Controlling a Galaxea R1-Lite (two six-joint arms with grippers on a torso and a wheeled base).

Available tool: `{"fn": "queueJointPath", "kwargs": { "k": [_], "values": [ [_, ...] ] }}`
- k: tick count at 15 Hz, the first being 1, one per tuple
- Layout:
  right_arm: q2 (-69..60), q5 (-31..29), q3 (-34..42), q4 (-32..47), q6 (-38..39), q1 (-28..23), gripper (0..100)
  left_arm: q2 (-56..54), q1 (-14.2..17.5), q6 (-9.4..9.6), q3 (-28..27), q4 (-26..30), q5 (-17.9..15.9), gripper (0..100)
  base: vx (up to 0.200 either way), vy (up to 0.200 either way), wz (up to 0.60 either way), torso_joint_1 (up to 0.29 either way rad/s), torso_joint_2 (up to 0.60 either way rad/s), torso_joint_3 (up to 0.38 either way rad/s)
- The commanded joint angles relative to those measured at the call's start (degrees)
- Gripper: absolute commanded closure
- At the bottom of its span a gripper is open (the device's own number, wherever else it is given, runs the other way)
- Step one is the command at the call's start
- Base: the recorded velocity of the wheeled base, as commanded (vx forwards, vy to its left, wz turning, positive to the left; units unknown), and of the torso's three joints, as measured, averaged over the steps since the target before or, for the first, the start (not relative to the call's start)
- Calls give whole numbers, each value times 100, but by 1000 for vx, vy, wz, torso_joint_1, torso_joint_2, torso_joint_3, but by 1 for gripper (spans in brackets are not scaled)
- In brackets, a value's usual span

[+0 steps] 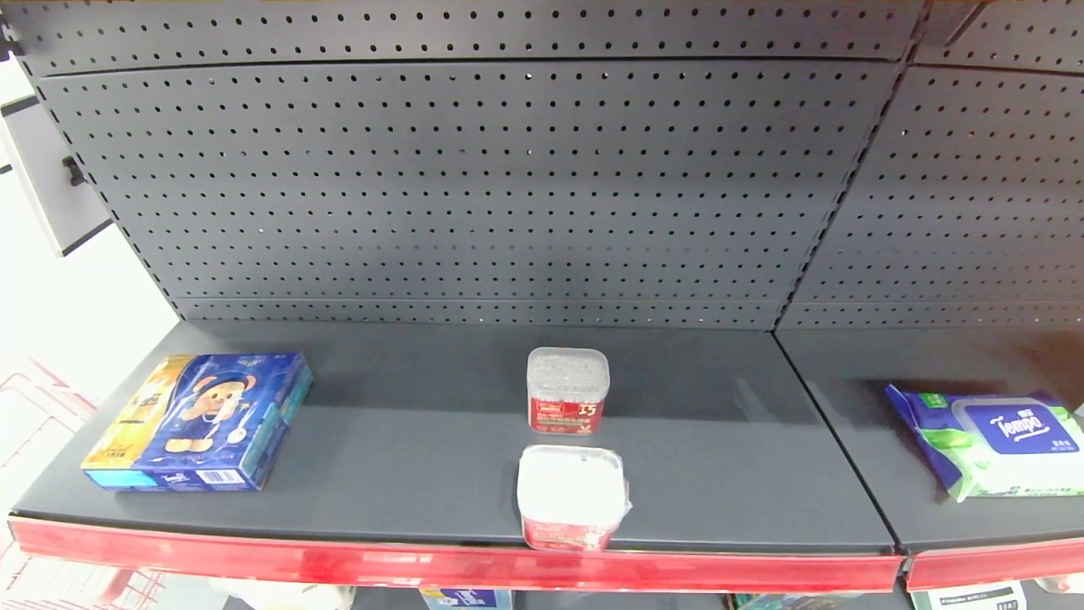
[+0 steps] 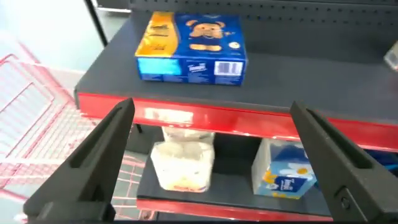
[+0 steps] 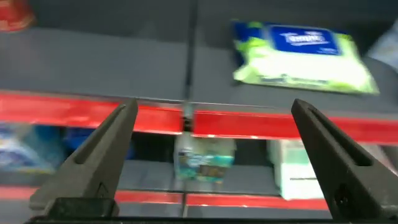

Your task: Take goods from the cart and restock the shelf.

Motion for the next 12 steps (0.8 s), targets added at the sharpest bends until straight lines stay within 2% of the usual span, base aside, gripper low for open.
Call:
{"fn": "queueJointPath", "kwargs": {
  "k": [1, 2, 3, 4, 5, 6, 7, 8, 9, 10, 12],
  "values": [
    [2, -614, 2, 75, 221, 2, 0, 5, 179, 27, -2, 4, 232, 0, 0, 0, 0, 0, 0, 0],
    [2, -640, 2, 225, 432, 2, 0, 5, 170, 0, 7, -5, 355, 0, 0, 0, 0, 0, 0, 0],
    [2, -587, 2, 225, 449, 2, 0, 5, 117, -8, 16, -14, 56, 0, 0, 0, 0, 0, 0, 0],
    [2, -482, 2, 225, 423, 11, 0, 5, -111, 27, 7, -5, -551, 0, 0, 0, 0, 0, 0, 0],
    [2, -411, 2, 225, 344, 11, 0, 5, -129, 97, 7, -5, -972, 0, 0, 0, 0, 0, 0, 0],
    [2, -411, 2, 225, 352, 11, 0, 5, -129, 106, 7, 4, -972, 0, 0, 0, 0, 0, 0, 0],
    [2, -411, 2, 225, 361, 11, 0, 5, -120, 79, 7, 4, -779, 0, 0, 0, 0, 0, 0, 0],
    [2, -411, 2, 225, 379, 2, 0, 5, -94, -8, 25, -14, -322, 0, 0, 0, 0, 0, 0, 0],
    [2, -411, 2, 225, 379, 2, 0, 5, -85, -272, 25, -23, -14, 0, 0, 0, 0, 0, 0, 0],
    [2, -411, 2, 225, 379, 2, 0, 5, -85, -439, 25, -31, 214, 0, 0, 0, 0, 0, 0, 0],
    [2, -411, 2, 225, 370, 2, 0, 5, -85, -457, 25, -40, 311, 0, 0, 0, 0, 0, 0, 0]
  ]
}}
